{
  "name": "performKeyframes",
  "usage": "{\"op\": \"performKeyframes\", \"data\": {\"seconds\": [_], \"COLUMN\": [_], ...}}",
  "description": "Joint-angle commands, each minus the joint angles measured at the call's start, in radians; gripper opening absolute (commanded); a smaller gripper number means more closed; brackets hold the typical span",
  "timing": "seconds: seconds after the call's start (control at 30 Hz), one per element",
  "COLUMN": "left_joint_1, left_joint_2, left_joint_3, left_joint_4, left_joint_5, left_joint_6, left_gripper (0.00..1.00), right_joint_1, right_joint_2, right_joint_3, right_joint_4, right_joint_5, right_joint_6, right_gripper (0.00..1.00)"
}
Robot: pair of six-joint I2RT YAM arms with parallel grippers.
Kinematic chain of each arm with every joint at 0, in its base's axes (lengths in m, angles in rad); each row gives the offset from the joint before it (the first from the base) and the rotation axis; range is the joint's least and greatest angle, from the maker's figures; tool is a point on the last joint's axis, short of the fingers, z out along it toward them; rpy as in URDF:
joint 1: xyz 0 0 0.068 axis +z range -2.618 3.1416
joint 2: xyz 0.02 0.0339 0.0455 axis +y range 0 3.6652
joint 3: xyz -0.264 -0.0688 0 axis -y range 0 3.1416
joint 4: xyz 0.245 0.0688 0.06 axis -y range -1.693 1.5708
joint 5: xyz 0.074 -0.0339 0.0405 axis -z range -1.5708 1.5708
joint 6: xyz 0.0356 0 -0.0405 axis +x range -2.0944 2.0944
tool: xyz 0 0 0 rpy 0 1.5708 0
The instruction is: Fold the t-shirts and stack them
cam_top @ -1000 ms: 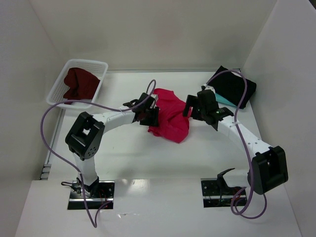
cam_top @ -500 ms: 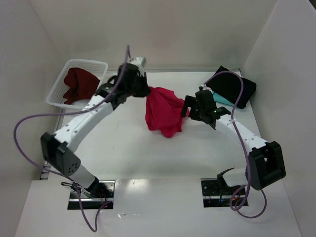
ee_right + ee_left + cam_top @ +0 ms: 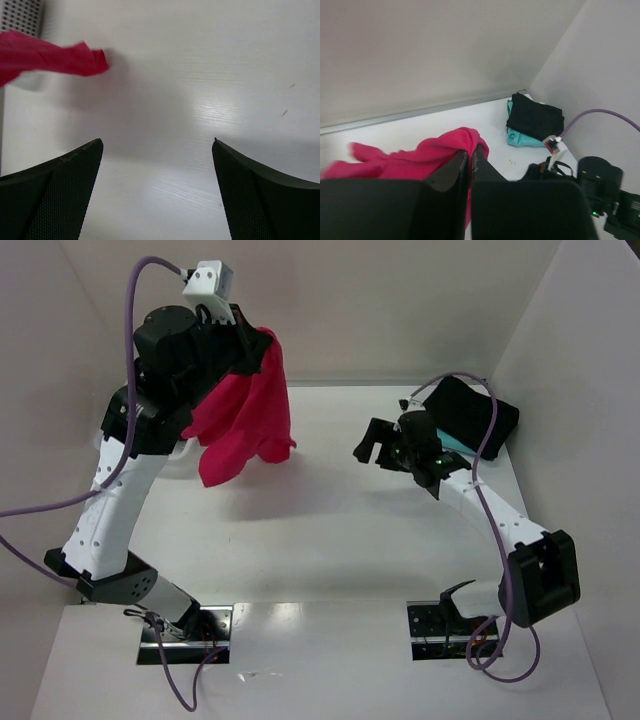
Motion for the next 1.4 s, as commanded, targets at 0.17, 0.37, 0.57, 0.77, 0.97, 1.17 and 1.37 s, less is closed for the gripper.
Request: {"op": "performKeyframes", "data": {"seconds": [0.17, 0.37, 0.57, 0.77, 0.97, 1.17, 1.37], "left_joint_1": [-0.032, -0.032, -0.032, -0.032, -0.032, -0.032, -0.032], "left_joint_2": [0.075, 0.132, 0.152, 0.152, 0.161, 0.161, 0.161], "left_joint_3": [0.162, 0.195, 0.206, 0.215, 0.225, 0.225, 0.206], "left_joint_4": [-0.039, -0.048, -0.048, -0.048, -0.048, -0.048, -0.048], "left_joint_5": [-0.023, -0.026, 0.003, 0.04, 0.069, 0.078, 0.068], "left_joint_6": [0.023, 0.014, 0.014, 0.004, -0.006, -0.006, -0.006], "left_gripper": [0.0, 0.0, 0.0, 0.0, 0.0, 0.0, 0.0], "right_joint_1": [0.135, 0.253, 0.276, 0.276, 0.276, 0.276, 0.276], "right_joint_2": [-0.19, -0.192, -0.138, -0.083, -0.034, 0.006, 0.026], "right_joint_3": [0.139, 0.142, 0.176, 0.185, 0.225, 0.225, 0.234], "right_joint_4": [0.159, 0.23, 0.268, 0.287, 0.287, 0.365, 0.39], "right_joint_5": [-0.061, -0.051, -0.019, -0.004, 0.054, 0.005, 0.004], "right_joint_6": [-0.095, -0.181, -0.254, -0.276, -0.285, -0.257, -0.257], "right_gripper": [0.98, 1.0, 0.97, 0.82, 0.85, 0.75, 0.18]}}
